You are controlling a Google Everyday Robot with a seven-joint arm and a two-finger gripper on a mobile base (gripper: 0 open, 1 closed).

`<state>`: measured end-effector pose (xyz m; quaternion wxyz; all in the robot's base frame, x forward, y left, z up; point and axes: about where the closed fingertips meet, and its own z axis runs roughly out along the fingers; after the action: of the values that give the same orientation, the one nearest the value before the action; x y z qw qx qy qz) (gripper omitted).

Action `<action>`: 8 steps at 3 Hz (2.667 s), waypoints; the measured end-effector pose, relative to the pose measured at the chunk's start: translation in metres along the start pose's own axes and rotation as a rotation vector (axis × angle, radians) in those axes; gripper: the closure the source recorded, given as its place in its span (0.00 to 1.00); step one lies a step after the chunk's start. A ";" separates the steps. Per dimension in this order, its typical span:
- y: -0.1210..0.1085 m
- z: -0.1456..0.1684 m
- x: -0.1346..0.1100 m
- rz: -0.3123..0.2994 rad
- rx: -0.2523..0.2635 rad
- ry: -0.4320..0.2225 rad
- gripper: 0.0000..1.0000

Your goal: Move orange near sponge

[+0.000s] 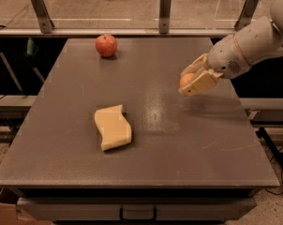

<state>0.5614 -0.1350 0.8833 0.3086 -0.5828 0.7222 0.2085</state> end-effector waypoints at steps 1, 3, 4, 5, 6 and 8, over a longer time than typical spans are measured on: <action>0.000 0.005 -0.001 0.009 -0.002 -0.011 1.00; 0.026 0.090 -0.068 -0.089 -0.130 -0.131 1.00; 0.042 0.123 -0.095 -0.118 -0.182 -0.184 1.00; 0.055 0.137 -0.104 -0.114 -0.207 -0.219 1.00; 0.063 0.139 -0.103 -0.101 -0.217 -0.218 0.83; 0.067 0.138 -0.101 -0.098 -0.228 -0.206 0.36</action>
Offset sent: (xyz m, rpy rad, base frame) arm 0.0090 0.1287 -0.0231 0.1260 -0.0100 0.1914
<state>0.5370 0.0438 0.8492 0.3229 -0.6241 0.6291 0.3325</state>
